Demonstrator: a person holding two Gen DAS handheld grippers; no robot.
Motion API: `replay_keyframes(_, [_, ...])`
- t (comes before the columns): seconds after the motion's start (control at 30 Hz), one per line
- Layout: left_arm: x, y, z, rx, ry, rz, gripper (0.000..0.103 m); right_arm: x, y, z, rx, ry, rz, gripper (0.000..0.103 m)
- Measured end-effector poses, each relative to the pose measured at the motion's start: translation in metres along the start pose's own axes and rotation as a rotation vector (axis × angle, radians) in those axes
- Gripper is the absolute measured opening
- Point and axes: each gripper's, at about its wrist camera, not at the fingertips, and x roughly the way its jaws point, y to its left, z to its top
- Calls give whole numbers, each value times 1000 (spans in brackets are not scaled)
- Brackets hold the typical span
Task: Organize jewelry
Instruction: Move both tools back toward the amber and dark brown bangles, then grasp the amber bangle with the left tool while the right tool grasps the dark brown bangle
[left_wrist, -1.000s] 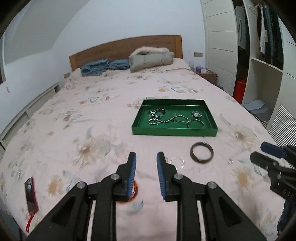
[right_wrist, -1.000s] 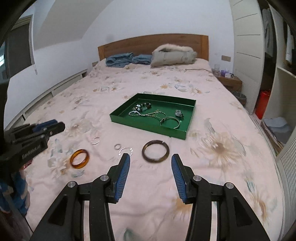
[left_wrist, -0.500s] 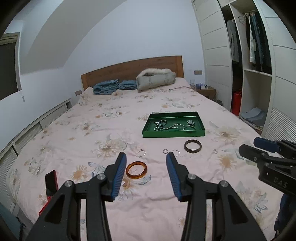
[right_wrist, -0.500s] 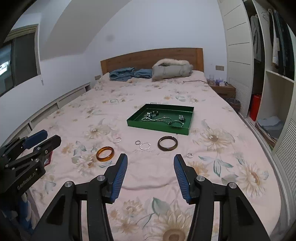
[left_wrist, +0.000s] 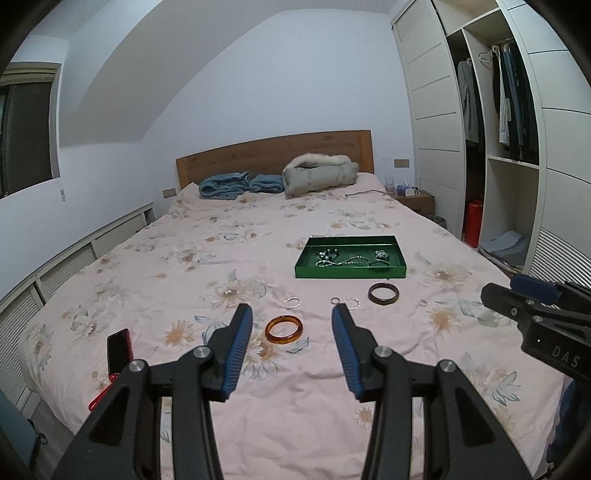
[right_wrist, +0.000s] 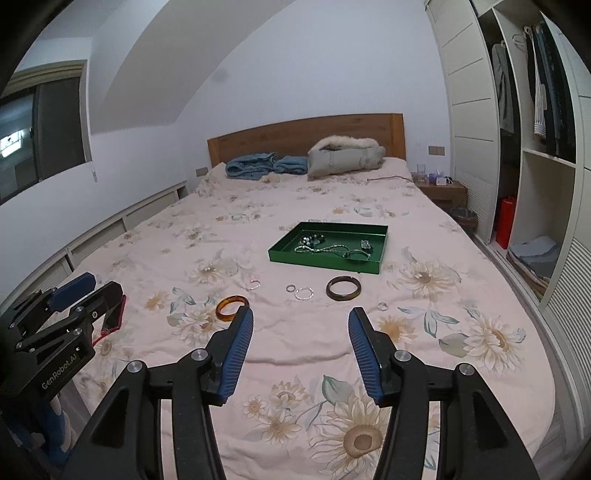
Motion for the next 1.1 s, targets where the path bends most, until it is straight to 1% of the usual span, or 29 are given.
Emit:
replay_keyframes(0.27, [-8, -1, -3, -1, -9, 11, 43, -6, 4, -4, -11, -8, 12, 55])
replay_keyframes(0.33, [-6, -1, -4, -1, -1, 10, 43, -5, 4, -4, -10, -7, 11, 55])
replay_keyframes(0.43, [10, 5, -8, -13, 34, -4, 43, 5, -2, -6, -2, 10, 5, 56])
replay_keyframes(0.5, [28, 13, -11, -17, 68, -11, 43, 16, -8, -7, 4, 31, -2, 56])
replay_keyframes(0.63, [81, 46, -25, -53, 203, -32, 43, 50, -29, -11, 39, 87, -18, 56])
replay_keyframes(0.73, [124, 72, -35, -60, 270, -18, 43, 84, -48, -16, 71, 137, -24, 56])
replay_keyframes(0.8, [152, 80, -39, -69, 314, -48, 43, 110, -58, -17, 85, 170, -29, 56])
replay_keyframes(0.9, [197, 82, -42, -70, 376, -103, 43, 147, -68, -16, 94, 208, -26, 56])
replay_keyframes(1.0, [240, 76, -47, -55, 433, -133, 43, 184, -75, -11, 81, 244, -25, 56])
replay_keyframes(1.03, [258, 73, -48, -49, 452, -132, 43, 195, -77, -10, 81, 254, -23, 56])
replay_keyframes(1.1, [280, 68, -50, -39, 477, -128, 43, 221, -84, -5, 85, 274, -23, 56])
